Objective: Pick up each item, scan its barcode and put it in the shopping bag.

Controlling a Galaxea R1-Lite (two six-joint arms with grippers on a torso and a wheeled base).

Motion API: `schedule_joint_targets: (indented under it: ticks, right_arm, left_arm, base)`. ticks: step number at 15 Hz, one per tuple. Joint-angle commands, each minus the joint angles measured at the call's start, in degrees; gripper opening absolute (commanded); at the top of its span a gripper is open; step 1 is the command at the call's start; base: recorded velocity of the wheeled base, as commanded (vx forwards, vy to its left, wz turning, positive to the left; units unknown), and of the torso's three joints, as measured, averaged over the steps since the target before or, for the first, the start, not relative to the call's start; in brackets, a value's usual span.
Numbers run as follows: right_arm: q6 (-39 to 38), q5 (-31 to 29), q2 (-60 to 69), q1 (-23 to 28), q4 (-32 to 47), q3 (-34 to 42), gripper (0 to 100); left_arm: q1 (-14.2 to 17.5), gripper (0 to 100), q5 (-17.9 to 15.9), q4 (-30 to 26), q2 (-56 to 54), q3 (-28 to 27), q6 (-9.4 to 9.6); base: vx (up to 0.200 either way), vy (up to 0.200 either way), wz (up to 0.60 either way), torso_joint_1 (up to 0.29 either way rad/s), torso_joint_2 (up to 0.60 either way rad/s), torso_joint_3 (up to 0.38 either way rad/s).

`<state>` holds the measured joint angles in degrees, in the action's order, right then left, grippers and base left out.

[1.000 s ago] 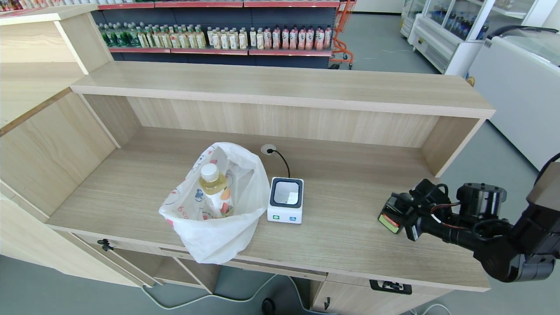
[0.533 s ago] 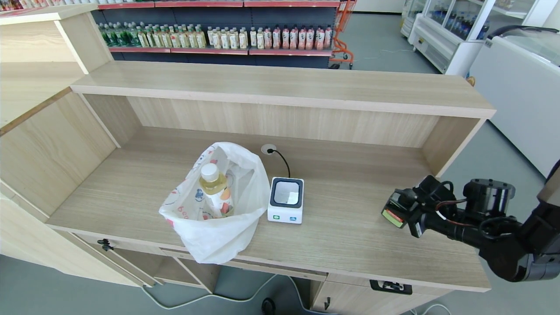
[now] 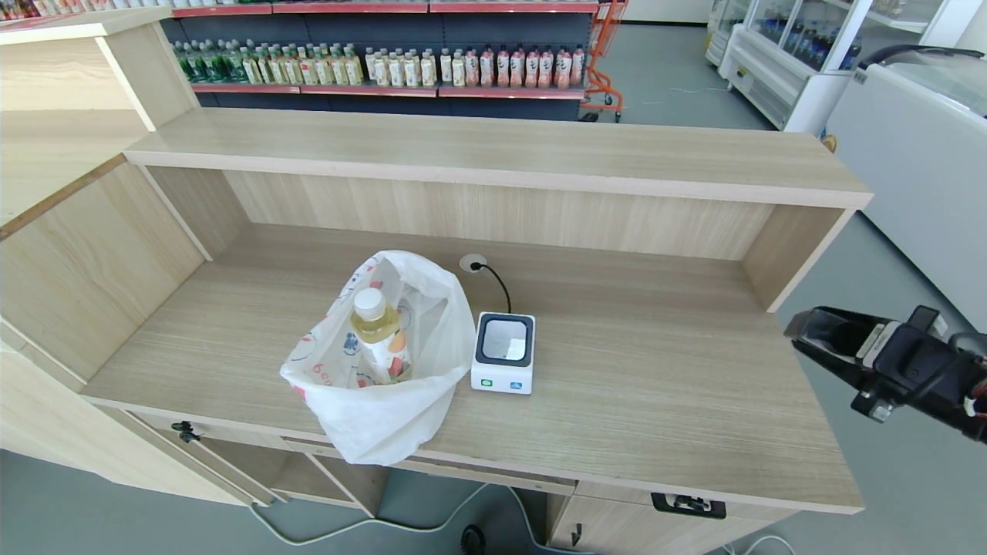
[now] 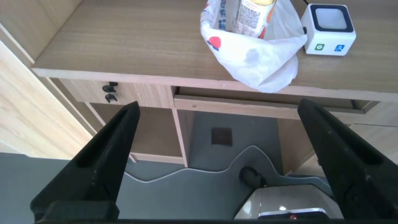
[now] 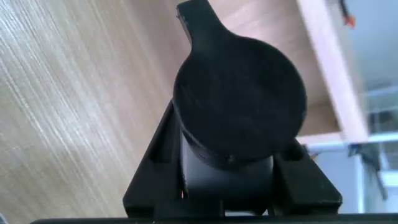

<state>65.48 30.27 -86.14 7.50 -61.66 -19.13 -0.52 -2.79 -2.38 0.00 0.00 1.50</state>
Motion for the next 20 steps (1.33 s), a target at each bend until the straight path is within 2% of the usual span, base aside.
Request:
schedule_joint_targets:
  ticks: [1, 2, 3, 5, 7, 9, 11, 17, 20]
  right_arm:
    - [7.91, 1.37, 10.46, -11.1, 0.66, 0.85, 0]
    - [15.91, 0.4, 11.34, -18.57, 0.31, 0.67, 0]
    - [23.82, 0.49, 12.66, -22.44, -1.53, 0.67, 0]
    - [36.74, 0.67, 14.51, -31.49, -10.76, 0.23, 0]
    - [48.87, 1.2, 13.8, -39.31, -21.75, 0.23, 0]
    - [57.75, 6.56, 11.96, -44.5, -26.76, 0.32, 0]
    - [61.61, 10.6, 11.7, -45.64, -26.32, 0.58, 0]
    - [64.69, 12.53, 14.42, -50.65, -21.13, 0.67, 0]
    - [66.71, 13.06, 20.31, -52.67, -11.2, 0.32, 0]
  left_arm:
    - [0.0, 100, -0.02, 0.0, 0.09, 0.0, -0.01]
    - [0.0, 100, -0.02, 0.0, 0.09, 0.0, -0.01]
    - [0.0, 100, -0.02, 0.0, 0.09, 0.0, -0.01]
    - [0.0, 100, -0.02, 0.0, 0.09, 0.0, -0.01]
    - [0.0, 100, -0.02, 0.0, 0.09, 0.0, -0.01]
    - [0.0, 100, -0.02, 0.0, 0.09, 0.0, -0.01]
    - [0.0, 100, -0.02, 0.0, 0.09, 0.0, -0.01]
    - [0.0, 100, -0.02, 0.0, 0.09, 0.0, -0.01]
    - [0.0, 100, -0.02, 0.0, 0.09, 0.0, -0.01]
  base:
    - [0.0, 0.0, 0.0, 0.0, 0.0, 0.0]
    - [0.0, 0.0, 0.0, 0.0, 0.0, 0.0]
    - [0.0, 0.0, 0.0, 0.0, 0.0, 0.0]
    - [0.0, 0.0, 0.0, 0.0, 0.0, 0.0]
    - [0.0, 0.0, 0.0, 0.0, 0.0, 0.0]
    - [0.0, 0.0, 0.0, 0.0, 0.0, 0.0]
    - [0.0, 0.0, 0.0, 0.0, 0.0, 0.0]
    - [0.0, 0.0, 0.0, 0.0, 0.0, 0.0]
    - [0.0, 0.0, 0.0, 0.0, 0.0, 0.0]
